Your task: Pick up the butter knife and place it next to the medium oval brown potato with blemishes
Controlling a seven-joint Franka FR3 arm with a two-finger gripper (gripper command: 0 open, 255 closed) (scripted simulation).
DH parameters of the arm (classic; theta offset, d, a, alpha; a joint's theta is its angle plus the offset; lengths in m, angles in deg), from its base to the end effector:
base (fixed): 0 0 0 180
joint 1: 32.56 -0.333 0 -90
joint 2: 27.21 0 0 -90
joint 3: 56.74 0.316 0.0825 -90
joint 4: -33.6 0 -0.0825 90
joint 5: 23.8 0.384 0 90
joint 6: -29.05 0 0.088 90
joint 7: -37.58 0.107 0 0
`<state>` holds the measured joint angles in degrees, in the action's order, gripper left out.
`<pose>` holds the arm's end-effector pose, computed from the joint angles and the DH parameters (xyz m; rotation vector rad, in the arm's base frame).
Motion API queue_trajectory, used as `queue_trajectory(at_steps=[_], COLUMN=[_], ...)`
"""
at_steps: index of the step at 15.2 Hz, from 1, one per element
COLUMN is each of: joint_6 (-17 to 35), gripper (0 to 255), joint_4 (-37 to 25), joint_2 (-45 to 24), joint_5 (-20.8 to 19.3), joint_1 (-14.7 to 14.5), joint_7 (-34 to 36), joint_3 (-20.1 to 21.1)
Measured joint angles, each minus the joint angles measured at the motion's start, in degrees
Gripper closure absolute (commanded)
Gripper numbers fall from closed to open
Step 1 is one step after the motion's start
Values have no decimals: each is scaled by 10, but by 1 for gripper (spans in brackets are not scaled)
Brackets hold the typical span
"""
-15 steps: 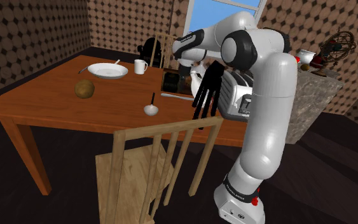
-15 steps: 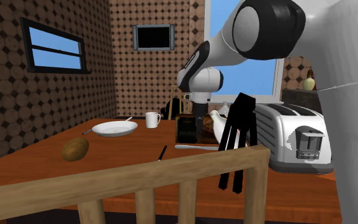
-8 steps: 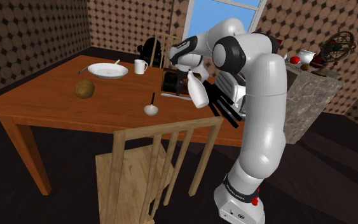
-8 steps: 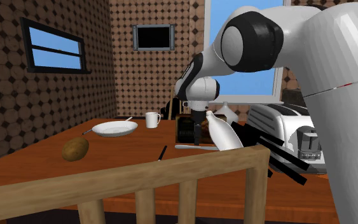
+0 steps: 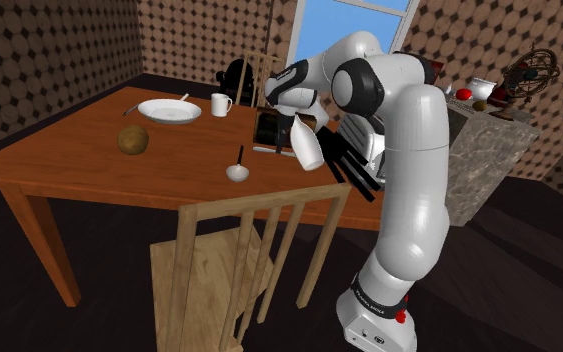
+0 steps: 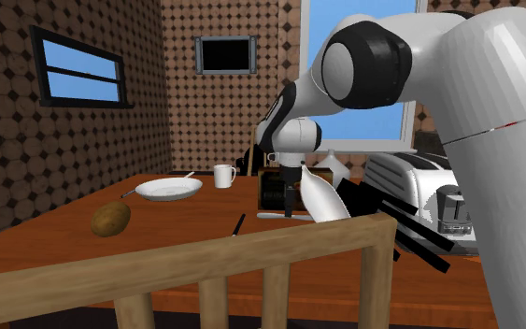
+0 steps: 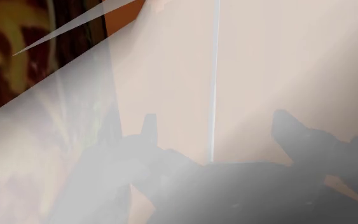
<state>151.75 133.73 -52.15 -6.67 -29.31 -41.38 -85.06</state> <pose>0.5784 -0.3058 0.3503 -2.9341 -1.0839 -0.0843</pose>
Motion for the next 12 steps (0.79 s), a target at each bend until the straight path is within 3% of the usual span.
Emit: queue_trajectory(at_steps=[1, 12], joint_6=[0, -3], gripper=[255, 255], joint_4=[0, 0], joint_2=[0, 2], joint_5=[0, -1], joint_1=[0, 0], joint_7=[0, 1], joint_3=[0, -1])
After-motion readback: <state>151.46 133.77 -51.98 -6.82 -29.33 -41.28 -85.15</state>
